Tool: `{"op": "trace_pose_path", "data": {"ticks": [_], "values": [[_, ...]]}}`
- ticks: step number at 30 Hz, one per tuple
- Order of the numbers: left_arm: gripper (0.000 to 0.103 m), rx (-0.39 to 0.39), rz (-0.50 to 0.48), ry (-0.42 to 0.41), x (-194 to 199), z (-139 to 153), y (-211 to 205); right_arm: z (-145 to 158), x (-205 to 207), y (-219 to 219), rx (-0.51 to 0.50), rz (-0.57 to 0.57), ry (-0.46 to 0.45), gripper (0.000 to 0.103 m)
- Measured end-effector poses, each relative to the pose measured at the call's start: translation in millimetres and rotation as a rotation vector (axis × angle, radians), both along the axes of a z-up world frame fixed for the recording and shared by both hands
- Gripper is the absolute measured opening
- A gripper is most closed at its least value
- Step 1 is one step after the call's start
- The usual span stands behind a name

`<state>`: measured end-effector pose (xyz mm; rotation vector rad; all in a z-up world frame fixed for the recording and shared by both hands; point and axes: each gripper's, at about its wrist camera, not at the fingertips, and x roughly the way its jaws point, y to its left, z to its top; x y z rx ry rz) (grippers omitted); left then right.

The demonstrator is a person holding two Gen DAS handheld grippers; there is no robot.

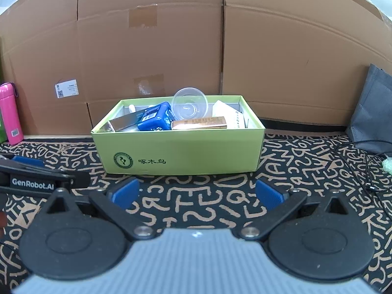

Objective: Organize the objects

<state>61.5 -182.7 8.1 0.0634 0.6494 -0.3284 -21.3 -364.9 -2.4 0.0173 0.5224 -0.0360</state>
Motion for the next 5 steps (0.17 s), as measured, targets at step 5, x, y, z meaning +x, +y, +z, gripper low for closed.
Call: {"op": "trace_pose_path", "data": {"ticks": [5], "values": [[0.103, 0.0, -0.002, -0.003, -0.8, -0.2, -0.1, -1.1, 1.1, 1.2, 0.009, -0.002, 0.004, 0.103]]}}
